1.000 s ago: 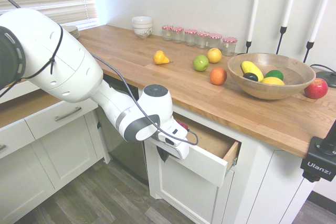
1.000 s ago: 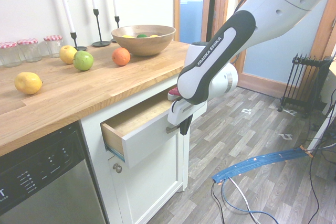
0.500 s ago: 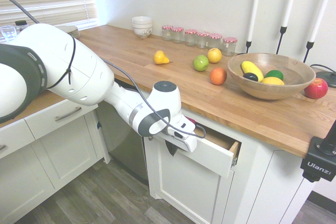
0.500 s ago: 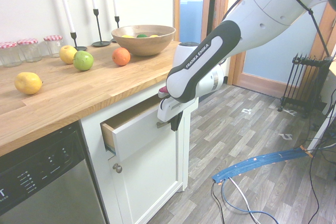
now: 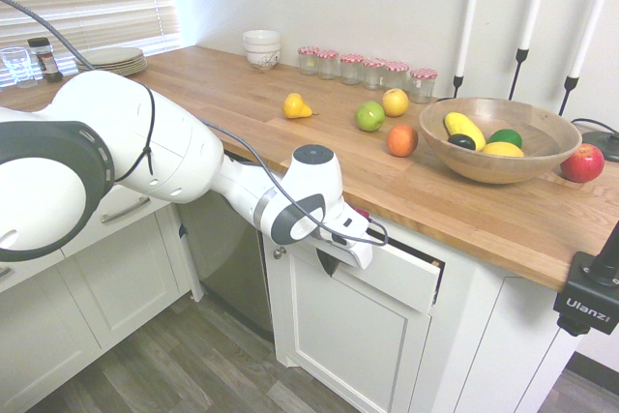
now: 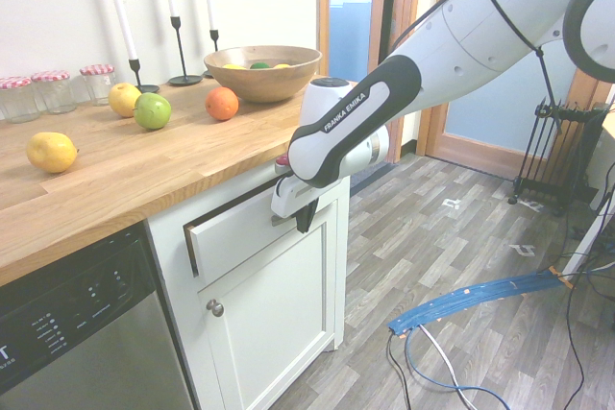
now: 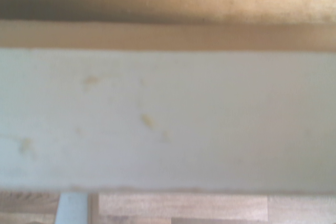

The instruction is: Close the drawer

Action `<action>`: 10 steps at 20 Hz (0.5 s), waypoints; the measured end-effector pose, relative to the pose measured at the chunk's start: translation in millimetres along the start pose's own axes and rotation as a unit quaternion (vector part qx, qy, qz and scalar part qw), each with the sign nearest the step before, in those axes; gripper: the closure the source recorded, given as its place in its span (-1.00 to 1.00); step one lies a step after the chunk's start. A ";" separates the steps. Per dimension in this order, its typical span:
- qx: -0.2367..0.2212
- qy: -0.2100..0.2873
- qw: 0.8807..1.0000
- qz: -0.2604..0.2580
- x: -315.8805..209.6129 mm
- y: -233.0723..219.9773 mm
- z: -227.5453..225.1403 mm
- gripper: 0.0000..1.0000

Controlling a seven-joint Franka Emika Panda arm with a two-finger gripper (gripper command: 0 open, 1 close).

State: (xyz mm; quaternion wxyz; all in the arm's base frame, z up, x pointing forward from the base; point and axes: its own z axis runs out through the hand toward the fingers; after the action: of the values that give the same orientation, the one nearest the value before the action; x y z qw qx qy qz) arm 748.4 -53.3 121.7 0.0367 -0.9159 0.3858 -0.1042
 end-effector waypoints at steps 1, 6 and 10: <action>-0.001 0.000 1.000 -0.001 -0.1 -1.3 1.7 1.00; -0.004 -0.002 1.000 0.001 -2.3 -4.2 6.9 1.00; -0.006 -0.005 1.000 0.008 -3.2 -3.9 7.6 1.00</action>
State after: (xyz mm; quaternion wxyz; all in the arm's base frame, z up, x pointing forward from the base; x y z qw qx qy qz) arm 750.5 -48.4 114.4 0.0340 -0.9134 0.3940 -0.0969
